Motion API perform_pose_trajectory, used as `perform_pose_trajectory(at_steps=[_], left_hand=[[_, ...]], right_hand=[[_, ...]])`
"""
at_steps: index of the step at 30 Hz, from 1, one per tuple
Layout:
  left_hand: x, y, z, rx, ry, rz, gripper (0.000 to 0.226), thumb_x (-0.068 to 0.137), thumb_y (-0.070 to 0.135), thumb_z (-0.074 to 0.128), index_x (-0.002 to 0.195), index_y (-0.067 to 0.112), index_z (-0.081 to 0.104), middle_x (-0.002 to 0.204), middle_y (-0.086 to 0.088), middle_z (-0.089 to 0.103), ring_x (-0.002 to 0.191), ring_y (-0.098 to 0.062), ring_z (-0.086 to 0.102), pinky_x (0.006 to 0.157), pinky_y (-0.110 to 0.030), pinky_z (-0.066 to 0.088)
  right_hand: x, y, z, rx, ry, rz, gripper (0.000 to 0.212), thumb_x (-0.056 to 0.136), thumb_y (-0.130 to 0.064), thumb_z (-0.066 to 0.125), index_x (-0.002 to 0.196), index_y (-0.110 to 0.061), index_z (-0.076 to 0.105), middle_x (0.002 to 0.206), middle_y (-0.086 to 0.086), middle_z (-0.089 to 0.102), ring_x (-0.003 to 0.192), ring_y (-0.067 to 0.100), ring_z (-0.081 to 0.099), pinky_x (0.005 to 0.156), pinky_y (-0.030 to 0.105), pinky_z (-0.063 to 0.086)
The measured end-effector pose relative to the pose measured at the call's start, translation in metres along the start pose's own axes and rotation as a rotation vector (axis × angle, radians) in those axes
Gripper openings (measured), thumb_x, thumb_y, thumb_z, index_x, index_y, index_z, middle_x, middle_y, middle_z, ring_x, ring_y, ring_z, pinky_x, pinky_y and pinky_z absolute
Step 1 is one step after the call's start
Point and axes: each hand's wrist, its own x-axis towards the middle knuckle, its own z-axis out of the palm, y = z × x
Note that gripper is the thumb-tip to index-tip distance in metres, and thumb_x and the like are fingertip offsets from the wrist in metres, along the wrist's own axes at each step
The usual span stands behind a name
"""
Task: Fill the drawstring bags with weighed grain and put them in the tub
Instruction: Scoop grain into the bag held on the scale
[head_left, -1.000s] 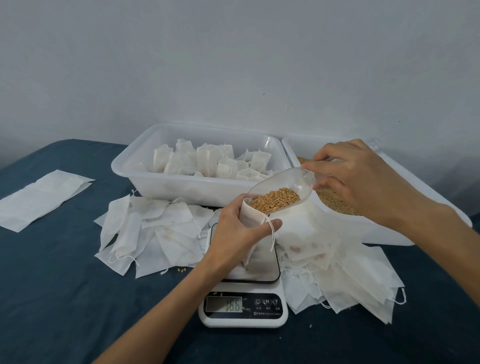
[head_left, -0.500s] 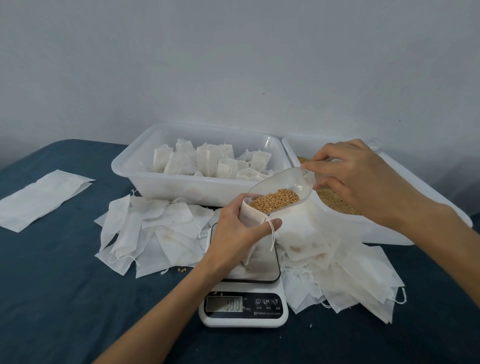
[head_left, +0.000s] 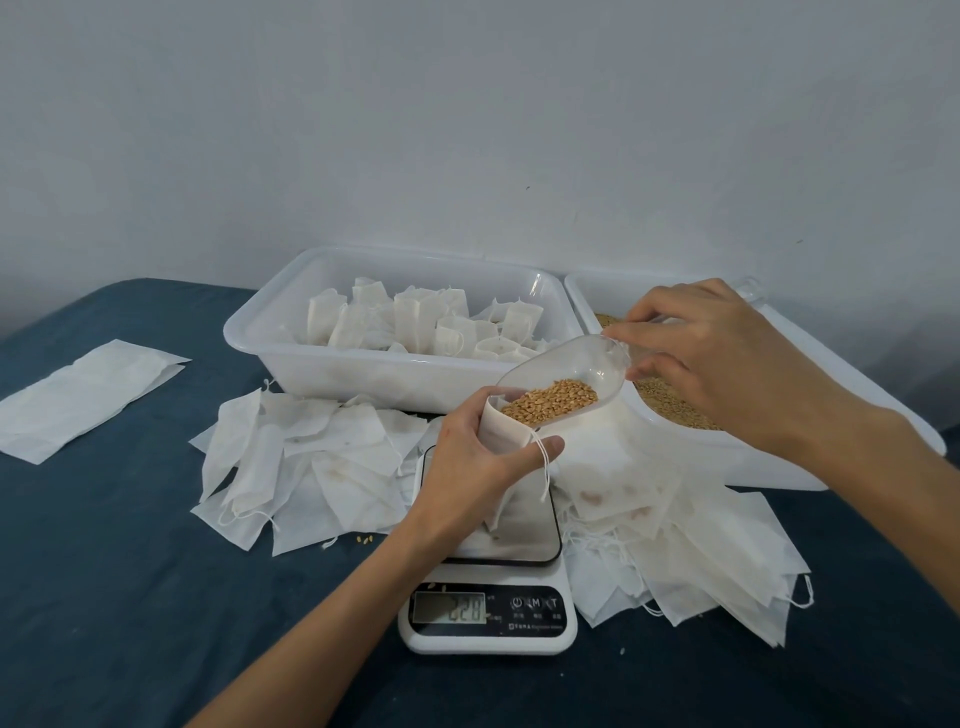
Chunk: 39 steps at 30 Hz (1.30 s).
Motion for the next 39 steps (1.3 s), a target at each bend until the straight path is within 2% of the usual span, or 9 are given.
perform_pose_trajectory(at_steps=[9, 14, 19, 25, 27, 31, 33, 36, 39], left_hand=[[0.001, -0.002, -0.001, -0.010, -0.004, 0.002, 0.049, 0.067, 0.046, 0.090, 0.112, 0.044, 0.070, 0.117, -0.008, 0.072, 0.107, -0.027, 0.071, 0.094, -0.060, 0.058], [0.003, -0.003, -0.002, -0.021, 0.003, -0.013, 0.047, 0.069, 0.039, 0.091, 0.112, 0.042, 0.071, 0.115, -0.002, 0.075, 0.110, -0.021, 0.072, 0.097, -0.057, 0.057], [0.002, -0.005, -0.003, -0.035, -0.005, -0.012, 0.046, 0.071, 0.034, 0.091, 0.112, 0.038, 0.071, 0.100, 0.004, 0.080, 0.095, -0.014, 0.076, 0.087, -0.047, 0.062], [0.002, -0.003, -0.003, -0.033, -0.014, 0.008, 0.034, 0.072, 0.035, 0.089, 0.102, 0.036, 0.073, 0.097, 0.001, 0.078, 0.086, -0.020, 0.073, 0.079, -0.045, 0.059], [0.002, -0.003, -0.003, -0.018, 0.007, 0.001, 0.043, 0.067, 0.043, 0.088, 0.107, 0.040, 0.073, 0.103, 0.001, 0.076, 0.096, -0.023, 0.073, 0.086, -0.043, 0.059], [0.003, -0.002, -0.003, -0.024, 0.006, 0.006, 0.047, 0.066, 0.043, 0.087, 0.111, 0.041, 0.072, 0.101, 0.004, 0.076, 0.097, -0.020, 0.072, 0.085, -0.035, 0.057], [0.003, -0.002, -0.003, -0.022, 0.012, 0.012, 0.047, 0.066, 0.042, 0.087, 0.111, 0.041, 0.072, 0.102, 0.005, 0.075, 0.099, -0.020, 0.072, 0.088, -0.037, 0.057], [0.003, 0.000, -0.003, -0.003, 0.020, 0.011, 0.046, 0.067, 0.043, 0.086, 0.111, 0.044, 0.072, 0.110, 0.007, 0.074, 0.112, -0.023, 0.068, 0.102, -0.049, 0.054], [0.002, 0.001, -0.002, 0.011, 0.022, 0.012, 0.046, 0.068, 0.042, 0.086, 0.112, 0.045, 0.071, 0.113, 0.006, 0.074, 0.113, -0.024, 0.068, 0.103, -0.056, 0.053]], right_hand=[[0.000, 0.001, 0.002, 0.031, -0.033, 0.039, 0.034, 0.087, -0.009, 0.076, 0.120, -0.020, 0.074, 0.103, -0.001, 0.065, 0.094, 0.029, 0.059, 0.082, 0.052, 0.052], [-0.004, 0.005, 0.012, 0.172, -0.041, 0.110, 0.034, 0.086, -0.009, 0.076, 0.119, -0.016, 0.073, 0.103, -0.004, 0.066, 0.089, 0.019, 0.061, 0.091, 0.040, 0.048], [-0.008, 0.011, 0.024, 0.256, -0.066, 0.157, 0.031, 0.087, -0.013, 0.077, 0.117, -0.017, 0.071, 0.105, -0.011, 0.064, 0.095, 0.010, 0.060, 0.087, 0.036, 0.052], [-0.009, 0.018, 0.030, 0.301, -0.071, 0.211, 0.028, 0.084, -0.013, 0.080, 0.110, -0.020, 0.071, 0.100, -0.014, 0.065, 0.093, -0.007, 0.057, 0.086, 0.013, 0.043], [-0.010, 0.021, 0.029, 0.362, -0.071, 0.286, 0.024, 0.085, -0.016, 0.079, 0.106, -0.023, 0.071, 0.100, -0.015, 0.068, 0.096, -0.006, 0.060, 0.083, 0.012, 0.044], [-0.018, 0.042, 0.028, 0.449, -0.053, 0.488, 0.024, 0.083, -0.018, 0.081, 0.102, -0.025, 0.068, 0.099, -0.025, 0.066, 0.094, -0.023, 0.057, 0.078, 0.001, 0.040], [-0.022, 0.058, 0.030, 0.395, -0.077, 0.601, 0.027, 0.083, -0.018, 0.082, 0.103, -0.025, 0.065, 0.096, -0.024, 0.061, 0.092, -0.012, 0.059, 0.079, 0.007, 0.040], [-0.028, 0.084, 0.044, 0.248, -0.179, 0.764, 0.027, 0.085, -0.019, 0.081, 0.105, -0.016, 0.063, 0.101, -0.005, 0.064, 0.098, 0.015, 0.059, 0.086, 0.032, 0.048], [-0.029, 0.101, 0.060, 0.102, -0.339, 0.863, 0.019, 0.086, -0.017, 0.079, 0.093, -0.004, 0.066, 0.094, 0.007, 0.067, 0.086, 0.023, 0.061, 0.074, 0.036, 0.049]])
